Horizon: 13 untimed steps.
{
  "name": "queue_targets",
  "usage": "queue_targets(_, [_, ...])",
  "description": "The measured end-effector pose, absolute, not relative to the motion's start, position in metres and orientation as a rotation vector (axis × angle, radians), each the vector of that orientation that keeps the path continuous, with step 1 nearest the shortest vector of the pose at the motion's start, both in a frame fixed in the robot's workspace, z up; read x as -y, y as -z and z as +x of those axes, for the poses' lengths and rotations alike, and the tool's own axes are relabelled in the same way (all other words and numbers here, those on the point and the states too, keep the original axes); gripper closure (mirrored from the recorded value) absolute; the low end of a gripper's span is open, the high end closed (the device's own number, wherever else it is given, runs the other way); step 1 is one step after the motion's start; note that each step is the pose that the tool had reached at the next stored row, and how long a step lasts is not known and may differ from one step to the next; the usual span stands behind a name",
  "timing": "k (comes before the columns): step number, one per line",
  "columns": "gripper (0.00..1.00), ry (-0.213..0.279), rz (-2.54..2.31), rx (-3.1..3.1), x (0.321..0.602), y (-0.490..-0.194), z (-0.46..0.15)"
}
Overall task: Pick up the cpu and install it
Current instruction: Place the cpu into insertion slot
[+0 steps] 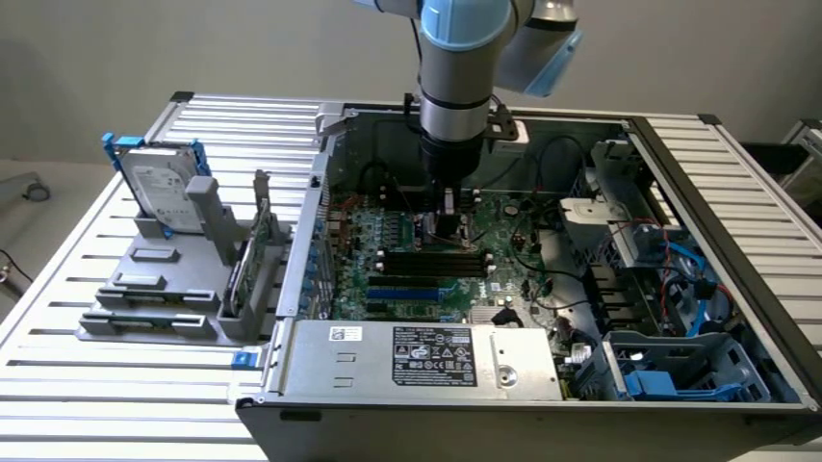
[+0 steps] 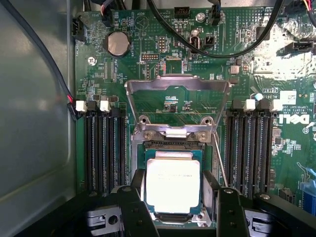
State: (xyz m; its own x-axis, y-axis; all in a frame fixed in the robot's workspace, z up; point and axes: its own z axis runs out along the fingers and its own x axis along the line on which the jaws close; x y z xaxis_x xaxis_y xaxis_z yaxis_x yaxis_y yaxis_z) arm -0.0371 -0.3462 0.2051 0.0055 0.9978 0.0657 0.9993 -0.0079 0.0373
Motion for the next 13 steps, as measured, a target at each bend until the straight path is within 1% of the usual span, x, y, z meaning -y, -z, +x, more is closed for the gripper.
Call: queue_targets(13, [0.45,0.104,-2.219,2.204,0.3433,-0.2013,-0.0372])
